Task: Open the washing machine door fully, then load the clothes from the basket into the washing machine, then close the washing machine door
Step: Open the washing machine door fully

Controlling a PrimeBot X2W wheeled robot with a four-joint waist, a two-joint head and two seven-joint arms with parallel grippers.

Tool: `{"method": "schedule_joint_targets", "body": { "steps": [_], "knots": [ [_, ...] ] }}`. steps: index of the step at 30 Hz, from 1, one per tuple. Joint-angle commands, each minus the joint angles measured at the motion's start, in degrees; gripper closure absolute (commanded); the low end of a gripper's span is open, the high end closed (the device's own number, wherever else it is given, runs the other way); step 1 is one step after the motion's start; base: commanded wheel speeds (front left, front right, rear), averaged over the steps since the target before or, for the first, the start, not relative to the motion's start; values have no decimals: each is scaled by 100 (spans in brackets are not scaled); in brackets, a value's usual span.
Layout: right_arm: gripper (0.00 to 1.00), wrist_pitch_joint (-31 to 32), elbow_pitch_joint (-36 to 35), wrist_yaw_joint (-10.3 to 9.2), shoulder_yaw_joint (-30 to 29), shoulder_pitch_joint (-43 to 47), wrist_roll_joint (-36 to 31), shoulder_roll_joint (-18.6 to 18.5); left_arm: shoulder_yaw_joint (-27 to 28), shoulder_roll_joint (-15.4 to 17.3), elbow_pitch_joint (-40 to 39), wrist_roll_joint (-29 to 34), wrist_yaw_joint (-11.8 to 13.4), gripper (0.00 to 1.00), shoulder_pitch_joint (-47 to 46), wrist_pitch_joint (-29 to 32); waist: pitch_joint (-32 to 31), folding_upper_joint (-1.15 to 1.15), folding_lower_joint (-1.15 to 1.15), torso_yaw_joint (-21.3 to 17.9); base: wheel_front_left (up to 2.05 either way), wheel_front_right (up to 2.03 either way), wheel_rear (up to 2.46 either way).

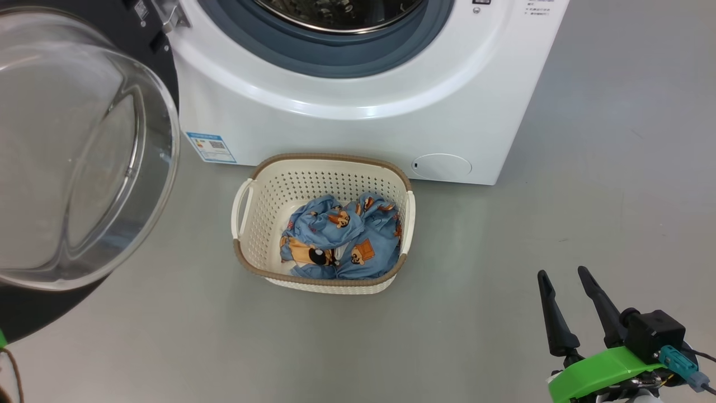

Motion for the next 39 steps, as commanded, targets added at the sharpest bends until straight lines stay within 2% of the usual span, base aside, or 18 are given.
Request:
{"method": "schedule_joint_targets", "body": {
  "steps": [1,13,25,33,39],
  "knots": [
    [0,-67,-100,9,174,-156,9,-20,202,384,-58,81,0,100,-164,-35,-2,0,0,-18,0,0,0],
    [0,-67,-82,9,178,-141,36,-20,601,490,296,378,-128,100,-332,-35,-45,0,0,-123,0,0,0],
    [0,-67,-86,9,158,-135,39,0,603,592,315,681,-253,100,-359,-35,-93,0,0,-179,0,0,0],
    [0,-67,-81,9,139,-126,64,16,545,412,63,767,-283,100,-295,-35,-115,0,0,-176,0,0,0],
    [0,-67,-94,9,114,-122,75,36,375,34,-597,750,-304,100,2,-35,-182,0,0,-163,0,0,0]
  ]
}}
